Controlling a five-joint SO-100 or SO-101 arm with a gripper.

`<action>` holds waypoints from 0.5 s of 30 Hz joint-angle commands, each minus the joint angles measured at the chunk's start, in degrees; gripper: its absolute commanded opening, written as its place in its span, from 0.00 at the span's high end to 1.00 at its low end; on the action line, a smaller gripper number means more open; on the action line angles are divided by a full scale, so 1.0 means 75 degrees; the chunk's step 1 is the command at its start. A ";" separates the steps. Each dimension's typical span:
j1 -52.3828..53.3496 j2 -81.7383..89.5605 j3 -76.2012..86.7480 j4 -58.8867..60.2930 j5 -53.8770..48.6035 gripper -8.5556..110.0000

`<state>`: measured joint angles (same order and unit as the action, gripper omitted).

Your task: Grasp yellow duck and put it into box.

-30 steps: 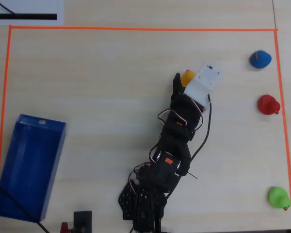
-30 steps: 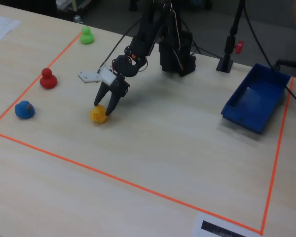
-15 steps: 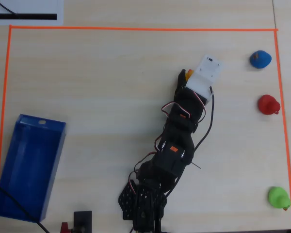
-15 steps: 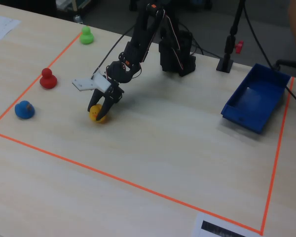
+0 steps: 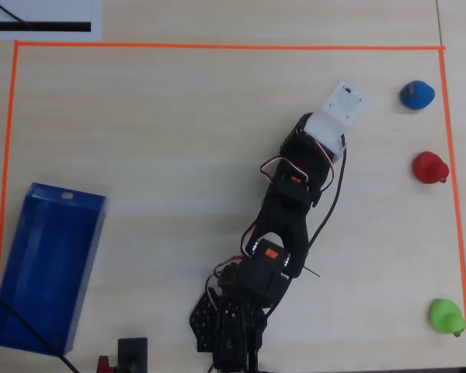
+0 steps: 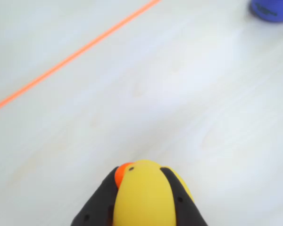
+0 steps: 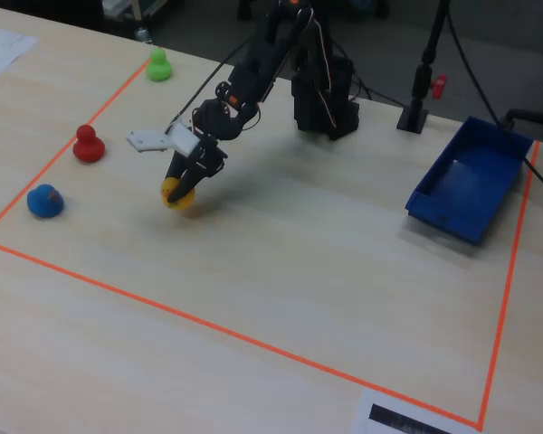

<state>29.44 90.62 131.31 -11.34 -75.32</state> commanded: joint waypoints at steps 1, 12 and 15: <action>-0.0574 0.3422 0.1641 0.1324 0.0129 0.93; -0.3715 0.7605 0.0797 1.0570 0.1465 0.93; -0.5004 0.8098 0.0621 1.2129 0.1816 0.93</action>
<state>2.29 147.04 139.83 58.97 -64.60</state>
